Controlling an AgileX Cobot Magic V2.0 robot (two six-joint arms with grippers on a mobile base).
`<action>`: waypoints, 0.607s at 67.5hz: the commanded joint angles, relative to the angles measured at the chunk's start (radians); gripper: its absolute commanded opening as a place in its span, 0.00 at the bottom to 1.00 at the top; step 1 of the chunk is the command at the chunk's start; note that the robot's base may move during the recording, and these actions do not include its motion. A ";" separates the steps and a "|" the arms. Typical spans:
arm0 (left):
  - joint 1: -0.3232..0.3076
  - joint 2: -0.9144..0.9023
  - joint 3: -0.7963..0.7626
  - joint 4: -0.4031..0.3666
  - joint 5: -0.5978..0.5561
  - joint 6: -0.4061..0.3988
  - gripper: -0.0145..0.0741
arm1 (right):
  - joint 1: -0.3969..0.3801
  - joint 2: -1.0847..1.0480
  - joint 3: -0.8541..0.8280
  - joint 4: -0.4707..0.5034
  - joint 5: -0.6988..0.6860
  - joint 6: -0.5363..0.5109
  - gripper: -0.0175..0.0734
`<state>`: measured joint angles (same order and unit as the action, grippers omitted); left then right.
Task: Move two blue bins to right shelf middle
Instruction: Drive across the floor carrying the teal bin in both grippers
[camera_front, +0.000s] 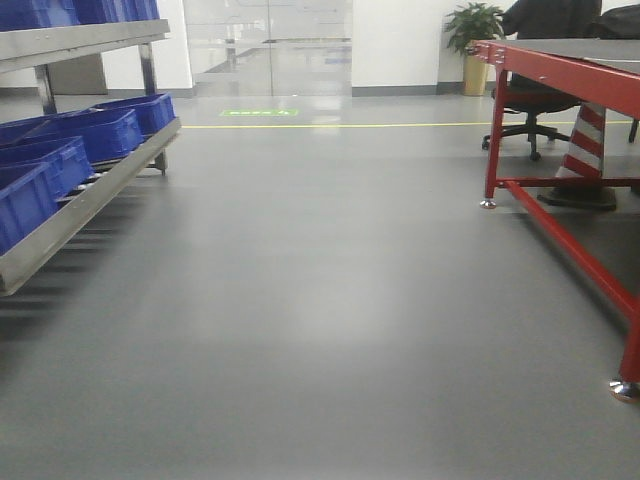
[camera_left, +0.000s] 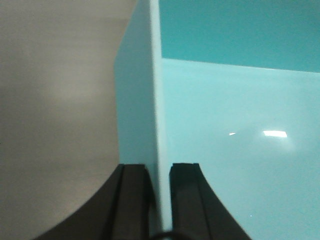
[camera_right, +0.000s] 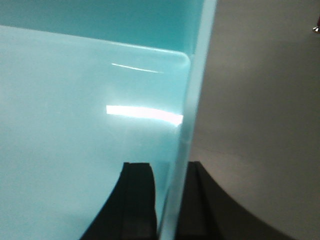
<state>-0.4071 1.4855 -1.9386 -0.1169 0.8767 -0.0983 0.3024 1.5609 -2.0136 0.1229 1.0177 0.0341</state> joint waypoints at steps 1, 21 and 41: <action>0.001 -0.022 -0.016 -0.054 -0.064 -0.009 0.04 | -0.006 -0.006 -0.009 -0.004 -0.038 -0.022 0.03; 0.001 -0.022 -0.016 -0.054 -0.064 -0.009 0.04 | -0.006 -0.006 -0.009 -0.004 -0.038 -0.022 0.03; 0.001 -0.022 -0.016 -0.054 -0.064 -0.009 0.04 | -0.006 -0.006 -0.009 -0.004 -0.038 -0.022 0.03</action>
<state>-0.4071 1.4855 -1.9386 -0.1188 0.8767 -0.0983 0.3024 1.5609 -2.0136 0.1229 1.0177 0.0341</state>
